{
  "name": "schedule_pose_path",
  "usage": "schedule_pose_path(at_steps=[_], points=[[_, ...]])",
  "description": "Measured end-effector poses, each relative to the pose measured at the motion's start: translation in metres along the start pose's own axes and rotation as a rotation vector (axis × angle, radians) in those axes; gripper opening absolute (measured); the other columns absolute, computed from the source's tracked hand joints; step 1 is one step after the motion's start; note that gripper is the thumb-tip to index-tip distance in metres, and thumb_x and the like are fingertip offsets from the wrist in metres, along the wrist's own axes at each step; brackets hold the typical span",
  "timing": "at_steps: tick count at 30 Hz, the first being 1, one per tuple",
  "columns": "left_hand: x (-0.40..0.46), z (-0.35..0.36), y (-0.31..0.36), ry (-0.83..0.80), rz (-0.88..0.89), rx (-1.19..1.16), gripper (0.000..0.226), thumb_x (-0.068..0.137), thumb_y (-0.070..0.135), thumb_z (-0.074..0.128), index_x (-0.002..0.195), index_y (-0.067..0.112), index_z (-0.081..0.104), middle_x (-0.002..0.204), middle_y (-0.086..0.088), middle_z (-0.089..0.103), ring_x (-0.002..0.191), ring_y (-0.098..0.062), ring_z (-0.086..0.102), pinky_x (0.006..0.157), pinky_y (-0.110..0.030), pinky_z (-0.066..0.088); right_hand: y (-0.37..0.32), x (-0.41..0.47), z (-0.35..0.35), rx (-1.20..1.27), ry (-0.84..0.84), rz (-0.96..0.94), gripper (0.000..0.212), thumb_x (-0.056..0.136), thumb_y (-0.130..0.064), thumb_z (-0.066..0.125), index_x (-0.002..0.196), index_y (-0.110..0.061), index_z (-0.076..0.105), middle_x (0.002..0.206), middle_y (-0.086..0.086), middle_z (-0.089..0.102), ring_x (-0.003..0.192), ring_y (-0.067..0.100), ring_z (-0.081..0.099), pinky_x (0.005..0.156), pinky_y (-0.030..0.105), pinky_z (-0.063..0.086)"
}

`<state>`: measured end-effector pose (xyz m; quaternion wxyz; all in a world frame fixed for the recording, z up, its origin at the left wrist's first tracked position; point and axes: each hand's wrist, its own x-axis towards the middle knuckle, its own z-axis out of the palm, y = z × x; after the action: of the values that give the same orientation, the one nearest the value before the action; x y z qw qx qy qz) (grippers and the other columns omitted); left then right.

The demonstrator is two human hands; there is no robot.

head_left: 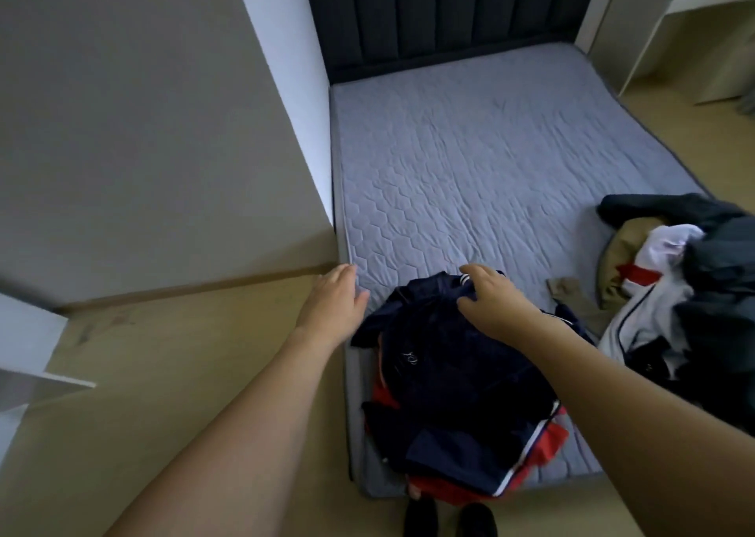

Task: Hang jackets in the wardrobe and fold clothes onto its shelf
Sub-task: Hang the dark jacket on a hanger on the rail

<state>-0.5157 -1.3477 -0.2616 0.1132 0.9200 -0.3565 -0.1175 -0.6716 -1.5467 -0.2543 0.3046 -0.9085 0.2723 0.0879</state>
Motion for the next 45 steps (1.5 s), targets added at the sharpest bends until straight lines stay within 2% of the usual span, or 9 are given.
schedule_pose_path(at_steps=[4, 9, 15, 19, 24, 35, 38, 42, 45], points=[[0.03, 0.038, 0.065, -0.043, -0.005, -0.02, 0.055, 0.099, 0.03, 0.048, 0.145, 0.004, 0.037, 0.151, -0.012, 0.038, 0.137, -0.029, 0.037, 0.113, -0.037, 0.028, 0.082, -0.015, -0.023, 0.019, 0.023, 0.056, 0.051, 0.093, -0.023, 0.049, 0.142, -0.013, 0.037, 0.144, 0.007, 0.041, 0.126, 0.028, 0.043, 0.101, 0.038, 0.038], [0.053, 0.091, 0.189, -0.144, 0.042, -0.045, 0.056, 0.099, 0.035, 0.046, 0.147, 0.011, 0.034, 0.153, -0.005, 0.035, 0.138, -0.026, 0.035, 0.113, -0.038, 0.03, 0.213, -0.027, -0.074, 0.01, 0.011, 0.174, 0.06, 0.092, -0.026, 0.05, 0.147, -0.012, 0.032, 0.152, 0.008, 0.034, 0.136, 0.027, 0.036, 0.112, 0.038, 0.029], [0.068, 0.124, 0.292, -0.139, -0.078, -0.097, 0.056, 0.099, 0.038, 0.045, 0.149, 0.016, 0.032, 0.154, -0.002, 0.034, 0.141, -0.02, 0.032, 0.113, -0.037, 0.029, 0.344, -0.021, -0.144, 0.081, 0.012, 0.197, 0.054, 0.089, -0.023, 0.052, 0.14, -0.007, 0.041, 0.144, 0.015, 0.043, 0.131, 0.032, 0.041, 0.108, 0.039, 0.034], [0.071, 0.148, 0.347, -0.194, -0.189, -0.122, 0.057, 0.099, 0.038, 0.046, 0.149, 0.016, 0.032, 0.155, -0.003, 0.033, 0.14, -0.023, 0.033, 0.113, -0.04, 0.031, 0.405, -0.031, -0.17, 0.153, -0.003, 0.22, 0.035, 0.089, -0.021, 0.05, 0.123, -0.014, 0.049, 0.136, 0.016, 0.049, 0.124, 0.032, 0.046, 0.1, 0.038, 0.036], [0.115, 0.195, 0.425, -0.233, -0.179, -0.156, 0.057, 0.1, 0.038, 0.044, 0.151, 0.018, 0.029, 0.157, -0.001, 0.029, 0.143, -0.02, 0.029, 0.113, -0.038, 0.028, 0.493, -0.028, -0.19, 0.199, 0.034, 0.289, 0.057, 0.089, -0.019, 0.05, 0.144, -0.011, 0.037, 0.149, 0.009, 0.038, 0.133, 0.029, 0.039, 0.107, 0.038, 0.035], [0.235, 0.352, 0.677, -0.401, -0.169, -0.229, 0.054, 0.1, 0.032, 0.046, 0.149, 0.016, 0.032, 0.156, -0.002, 0.032, 0.141, -0.02, 0.033, 0.111, -0.031, 0.027, 0.789, 0.03, -0.256, 0.273, -0.064, 0.536, 0.059, 0.092, -0.022, 0.051, 0.147, -0.012, 0.031, 0.152, 0.009, 0.032, 0.135, 0.031, 0.036, 0.106, 0.039, 0.034], [0.294, 0.404, 0.737, -0.418, -0.123, -0.199, 0.049, 0.097, 0.03, 0.049, 0.142, 0.014, 0.041, 0.146, -0.004, 0.042, 0.134, -0.026, 0.041, 0.106, -0.034, 0.035, 0.866, 0.071, -0.267, 0.284, -0.053, 0.553, 0.055, 0.09, -0.019, 0.05, 0.143, -0.012, 0.036, 0.146, 0.01, 0.038, 0.125, 0.034, 0.044, 0.097, 0.043, 0.043], [0.361, 0.481, 0.802, -0.434, 0.028, -0.07, 0.058, 0.095, 0.031, 0.05, 0.148, 0.014, 0.034, 0.153, -0.005, 0.035, 0.14, -0.024, 0.032, 0.116, -0.037, 0.027, 0.95, 0.118, -0.263, 0.253, -0.018, 0.541, 0.063, 0.088, -0.015, 0.049, 0.146, -0.02, 0.026, 0.15, 0.006, 0.028, 0.123, 0.034, 0.042, 0.087, 0.039, 0.042], [0.398, 0.536, 0.84, -0.44, 0.136, 0.097, 0.065, 0.095, 0.033, 0.05, 0.152, 0.017, 0.023, 0.16, -0.006, 0.019, 0.148, -0.026, 0.013, 0.121, -0.042, 0.013, 0.998, 0.148, -0.252, 0.098, -0.037, 0.509, 0.079, 0.086, -0.012, 0.049, 0.151, -0.029, 0.007, 0.158, 0.005, 0.008, 0.136, 0.035, 0.029, 0.103, 0.045, 0.037]])
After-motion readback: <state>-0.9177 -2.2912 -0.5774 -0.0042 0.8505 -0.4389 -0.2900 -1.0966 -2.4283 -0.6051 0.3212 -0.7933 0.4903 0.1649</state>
